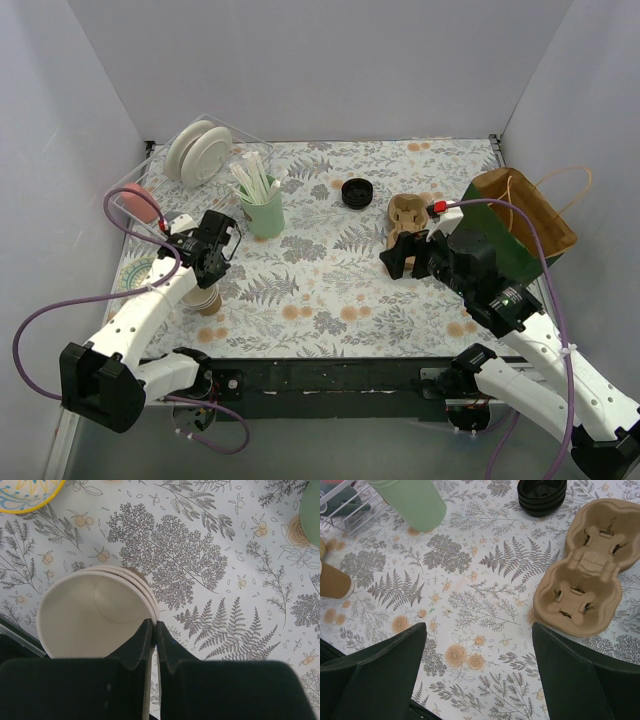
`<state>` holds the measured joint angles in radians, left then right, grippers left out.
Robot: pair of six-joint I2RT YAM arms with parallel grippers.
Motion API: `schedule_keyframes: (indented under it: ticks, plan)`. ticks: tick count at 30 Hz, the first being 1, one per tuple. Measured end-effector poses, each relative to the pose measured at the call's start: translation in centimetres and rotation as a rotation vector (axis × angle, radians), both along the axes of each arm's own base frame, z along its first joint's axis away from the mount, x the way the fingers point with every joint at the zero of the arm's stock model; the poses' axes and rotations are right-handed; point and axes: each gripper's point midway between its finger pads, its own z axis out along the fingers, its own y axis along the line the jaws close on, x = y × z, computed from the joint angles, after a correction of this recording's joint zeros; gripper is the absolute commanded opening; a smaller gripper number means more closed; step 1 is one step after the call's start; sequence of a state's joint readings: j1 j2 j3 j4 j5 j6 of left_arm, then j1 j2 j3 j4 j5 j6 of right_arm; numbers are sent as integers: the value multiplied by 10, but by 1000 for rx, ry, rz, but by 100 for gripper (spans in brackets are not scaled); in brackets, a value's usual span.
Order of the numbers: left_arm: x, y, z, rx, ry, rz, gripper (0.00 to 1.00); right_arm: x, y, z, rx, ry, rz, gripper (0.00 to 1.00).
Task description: Pack the takeout coffee
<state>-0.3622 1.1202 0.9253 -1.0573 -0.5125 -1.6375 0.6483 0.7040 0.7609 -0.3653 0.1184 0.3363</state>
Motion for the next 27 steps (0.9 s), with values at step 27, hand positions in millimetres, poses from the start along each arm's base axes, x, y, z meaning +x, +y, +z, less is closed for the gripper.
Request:
schedule_keyframes:
  ticks: [27]
  plan:
    - [-1, -58, 45, -228, -74, -384, 0, -34, 155, -77, 329, 473, 326, 69]
